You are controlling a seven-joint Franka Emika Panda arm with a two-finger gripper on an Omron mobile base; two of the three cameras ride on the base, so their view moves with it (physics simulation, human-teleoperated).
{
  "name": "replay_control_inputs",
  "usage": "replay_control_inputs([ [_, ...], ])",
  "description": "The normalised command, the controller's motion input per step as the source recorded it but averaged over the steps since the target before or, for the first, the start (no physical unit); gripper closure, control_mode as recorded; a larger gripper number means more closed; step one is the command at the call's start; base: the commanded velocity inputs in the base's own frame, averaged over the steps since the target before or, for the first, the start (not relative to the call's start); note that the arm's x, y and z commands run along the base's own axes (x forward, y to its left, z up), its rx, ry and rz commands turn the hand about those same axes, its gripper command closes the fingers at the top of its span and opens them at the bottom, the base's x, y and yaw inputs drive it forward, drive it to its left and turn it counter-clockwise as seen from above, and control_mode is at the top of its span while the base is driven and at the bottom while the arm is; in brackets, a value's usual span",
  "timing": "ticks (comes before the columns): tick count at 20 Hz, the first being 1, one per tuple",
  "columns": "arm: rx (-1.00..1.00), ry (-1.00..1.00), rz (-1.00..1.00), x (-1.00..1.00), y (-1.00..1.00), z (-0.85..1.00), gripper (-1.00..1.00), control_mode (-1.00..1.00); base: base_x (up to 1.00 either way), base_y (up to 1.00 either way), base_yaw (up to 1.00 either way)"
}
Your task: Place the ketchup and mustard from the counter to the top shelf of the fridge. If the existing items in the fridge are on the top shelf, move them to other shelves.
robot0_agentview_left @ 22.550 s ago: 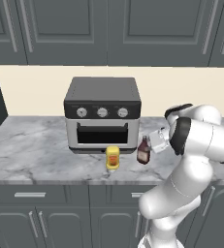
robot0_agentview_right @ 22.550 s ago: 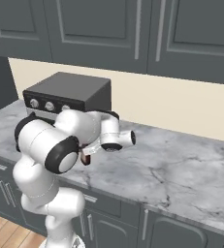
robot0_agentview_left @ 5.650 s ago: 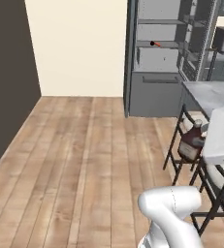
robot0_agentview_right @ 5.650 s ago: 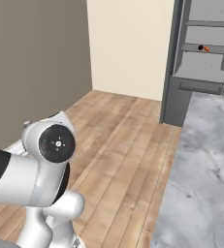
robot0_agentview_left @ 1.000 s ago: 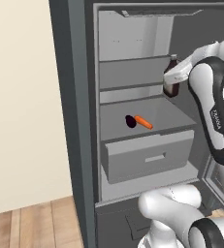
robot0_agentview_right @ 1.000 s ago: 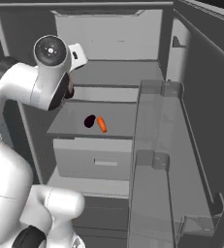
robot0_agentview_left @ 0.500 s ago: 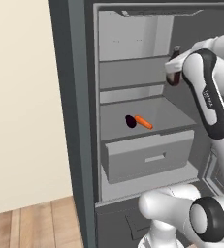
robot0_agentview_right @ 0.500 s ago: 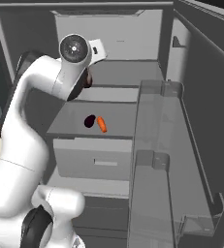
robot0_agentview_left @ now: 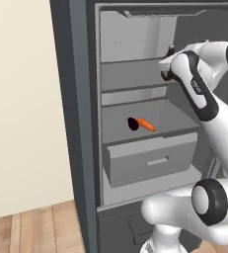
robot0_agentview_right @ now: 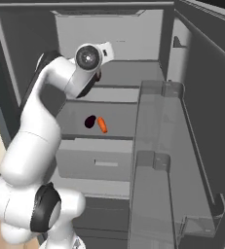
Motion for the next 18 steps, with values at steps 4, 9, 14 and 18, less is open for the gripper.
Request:
replay_control_inputs([
  [4,0.00,0.07,0.00,0.85,-0.01,-0.13,1.00,-1.00,0.00,0.00,0.00],
  [9,0.01,0.07,0.00,0.76,-0.10,-0.19,1.00,-1.00,0.00,0.00,0.00],
  [14,0.03,0.02,0.00,0.48,-0.20,-0.31,1.00,-1.00,0.00,0.00,0.00],
  [18,0.02,0.00,0.00,0.33,-0.18,-0.26,1.00,-1.00,0.00,0.00,0.00],
])
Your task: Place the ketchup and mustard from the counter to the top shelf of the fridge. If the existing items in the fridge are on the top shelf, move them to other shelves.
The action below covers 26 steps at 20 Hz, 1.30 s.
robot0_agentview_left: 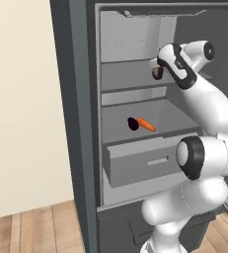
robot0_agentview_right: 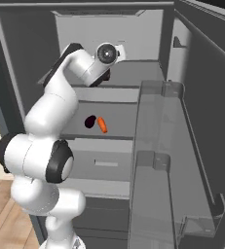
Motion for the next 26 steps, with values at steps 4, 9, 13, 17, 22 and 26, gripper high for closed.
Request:
replay_control_inputs([
  [4,0.01,0.00,0.00,0.41,-0.13,-0.17,1.00,-1.00,0.00,0.00,0.00],
  [9,-0.01,0.01,0.00,0.51,-0.02,-0.11,-1.00,-1.00,0.00,0.00,0.00],
  [13,0.00,0.00,0.00,0.08,0.00,0.00,-1.00,-1.00,0.00,0.00,0.00],
  [17,0.00,0.00,0.00,-0.08,0.00,0.00,-1.00,-1.00,0.00,0.00,0.00],
  [22,0.00,0.00,-0.01,-0.46,0.04,0.00,-1.00,-1.00,0.00,0.00,0.00],
  [26,0.00,-0.03,-0.05,-0.95,0.23,0.00,-1.00,-1.00,0.00,0.00,0.00],
])
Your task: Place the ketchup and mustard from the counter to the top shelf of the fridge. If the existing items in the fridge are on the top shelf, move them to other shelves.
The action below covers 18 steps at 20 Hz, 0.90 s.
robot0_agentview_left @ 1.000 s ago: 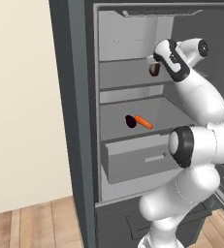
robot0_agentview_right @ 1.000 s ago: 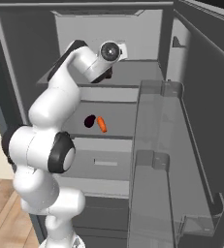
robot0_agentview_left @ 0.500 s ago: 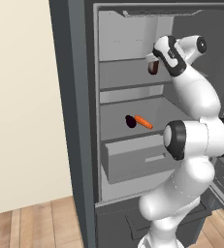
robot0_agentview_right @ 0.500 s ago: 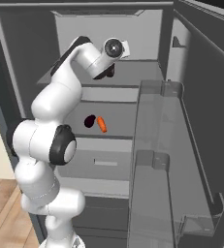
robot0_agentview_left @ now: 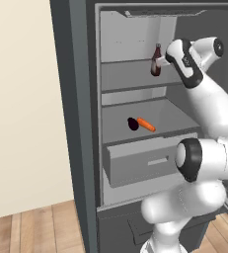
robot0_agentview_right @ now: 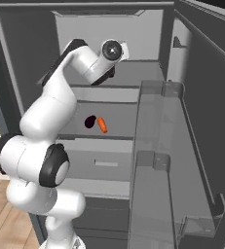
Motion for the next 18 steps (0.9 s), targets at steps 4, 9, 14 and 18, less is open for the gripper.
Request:
replay_control_inputs([
  [4,0.00,-0.05,-0.10,-1.00,0.57,0.00,-1.00,-1.00,0.00,0.00,0.00],
  [9,0.00,-0.04,-0.14,-1.00,0.76,0.00,-1.00,-1.00,0.00,0.00,0.00],
  [14,0.07,0.00,-0.23,-1.00,0.56,0.01,-1.00,-1.00,0.00,0.00,0.00],
  [18,0.14,0.06,-0.27,-1.00,0.34,0.12,-1.00,-1.00,0.00,0.00,0.00],
])
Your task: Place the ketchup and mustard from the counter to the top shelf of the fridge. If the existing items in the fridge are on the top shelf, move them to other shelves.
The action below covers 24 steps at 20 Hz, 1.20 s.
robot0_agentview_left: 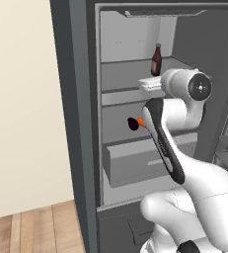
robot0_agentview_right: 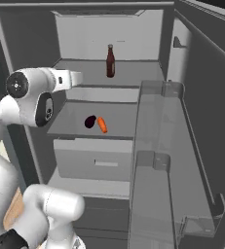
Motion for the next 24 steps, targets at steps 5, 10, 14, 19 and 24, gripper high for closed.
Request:
replay_control_inputs([
  [5,0.21,0.29,-0.25,-1.00,0.21,0.05,-1.00,-1.00,0.00,0.00,0.00],
  [10,0.24,0.27,-0.19,-1.00,0.02,-0.01,-1.00,-1.00,0.00,0.00,0.00],
  [14,0.33,0.28,-0.12,-1.00,0.00,-0.13,-1.00,-1.00,0.00,0.00,0.00],
  [19,0.16,0.10,-0.01,-1.00,0.00,-0.33,-1.00,-1.00,0.00,0.00,0.00],
  [24,0.12,0.00,-0.01,-0.84,-0.09,-0.25,-1.00,-1.00,0.00,0.00,0.00],
])
